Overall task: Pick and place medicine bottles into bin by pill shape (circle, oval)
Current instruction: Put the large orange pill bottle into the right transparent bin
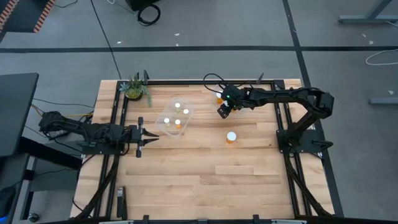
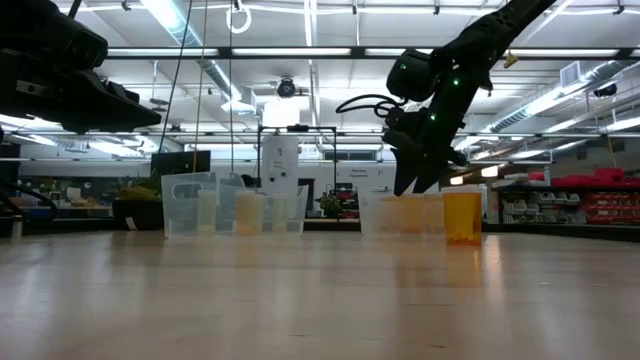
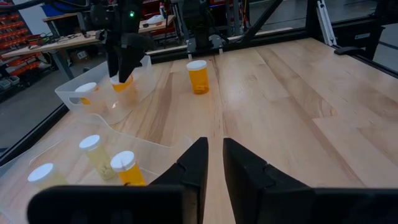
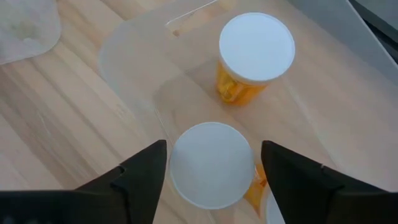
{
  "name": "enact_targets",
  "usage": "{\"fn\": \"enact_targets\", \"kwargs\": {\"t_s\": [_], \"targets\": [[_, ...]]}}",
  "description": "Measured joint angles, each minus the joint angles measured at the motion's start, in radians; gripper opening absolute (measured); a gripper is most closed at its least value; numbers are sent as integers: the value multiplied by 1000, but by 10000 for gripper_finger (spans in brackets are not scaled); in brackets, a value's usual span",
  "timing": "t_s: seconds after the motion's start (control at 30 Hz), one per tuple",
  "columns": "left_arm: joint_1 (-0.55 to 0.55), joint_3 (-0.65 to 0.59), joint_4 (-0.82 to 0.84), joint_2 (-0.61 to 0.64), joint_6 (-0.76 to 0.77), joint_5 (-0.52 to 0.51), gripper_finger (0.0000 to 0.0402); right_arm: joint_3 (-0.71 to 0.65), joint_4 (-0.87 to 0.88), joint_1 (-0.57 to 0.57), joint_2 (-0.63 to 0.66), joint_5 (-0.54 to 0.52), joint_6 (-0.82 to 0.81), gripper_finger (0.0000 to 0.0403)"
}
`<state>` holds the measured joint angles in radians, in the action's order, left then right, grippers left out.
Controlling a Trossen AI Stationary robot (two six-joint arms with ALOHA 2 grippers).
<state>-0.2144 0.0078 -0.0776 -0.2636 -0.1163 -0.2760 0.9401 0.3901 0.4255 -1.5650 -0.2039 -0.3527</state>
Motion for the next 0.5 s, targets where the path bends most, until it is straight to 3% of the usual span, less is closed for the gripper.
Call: {"fn": "enact_targets", "kwargs": {"t_s": [0.5], "targets": [[0,0,0,0,0,0,59,27,26,11,0,0,6,272]]}}
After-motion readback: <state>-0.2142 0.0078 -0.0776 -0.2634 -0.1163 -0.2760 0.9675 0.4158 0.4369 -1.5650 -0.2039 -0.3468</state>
